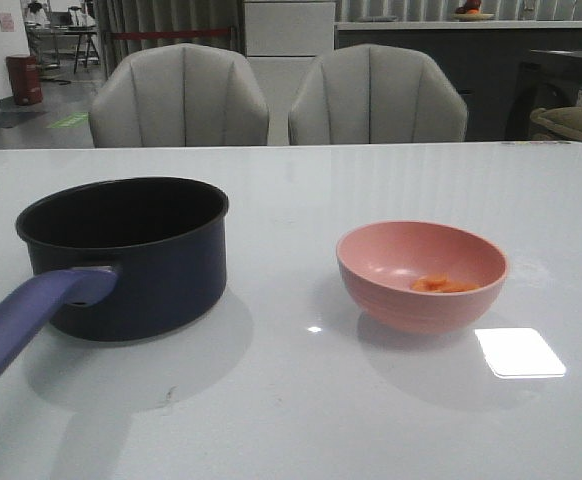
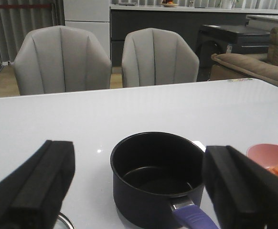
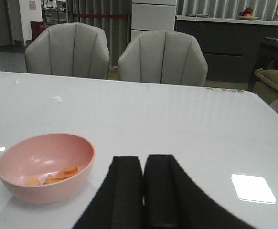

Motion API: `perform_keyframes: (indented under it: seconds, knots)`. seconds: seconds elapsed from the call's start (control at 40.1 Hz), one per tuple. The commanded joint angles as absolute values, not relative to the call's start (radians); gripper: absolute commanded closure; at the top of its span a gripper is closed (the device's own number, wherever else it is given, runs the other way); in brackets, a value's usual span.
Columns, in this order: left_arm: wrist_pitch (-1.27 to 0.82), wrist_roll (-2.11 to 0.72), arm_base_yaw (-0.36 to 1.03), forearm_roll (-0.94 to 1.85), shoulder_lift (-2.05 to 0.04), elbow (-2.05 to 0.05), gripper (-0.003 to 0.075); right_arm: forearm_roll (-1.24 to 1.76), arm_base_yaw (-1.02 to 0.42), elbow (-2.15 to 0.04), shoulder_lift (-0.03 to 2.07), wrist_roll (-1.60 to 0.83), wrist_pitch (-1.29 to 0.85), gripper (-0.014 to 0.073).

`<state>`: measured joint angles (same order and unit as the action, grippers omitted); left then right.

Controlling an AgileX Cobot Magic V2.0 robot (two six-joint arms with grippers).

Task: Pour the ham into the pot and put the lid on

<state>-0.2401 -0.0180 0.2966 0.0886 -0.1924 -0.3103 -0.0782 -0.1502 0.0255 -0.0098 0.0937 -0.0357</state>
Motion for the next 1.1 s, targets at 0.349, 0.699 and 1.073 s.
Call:
perform_keyframes:
  seconds: [0.349,0.699,1.073]
  knots:
    - [-0.119,-0.018,0.336,0.100,-0.189,-0.322,0.0136,-0.046,-0.149,-0.113,0.026,0.132,-0.011,0.0445]
    - [-0.119,-0.018,0.336,0.100,-0.189,-0.322,0.0136,-0.059,-0.149,-0.331,0.293,0.120,-0.216,0.0445]
    - [-0.113,-0.018,0.336,0.100,-0.189,-0.322,0.0136,-0.014,-0.173,-0.424,0.589,0.120,-0.231,0.0174]
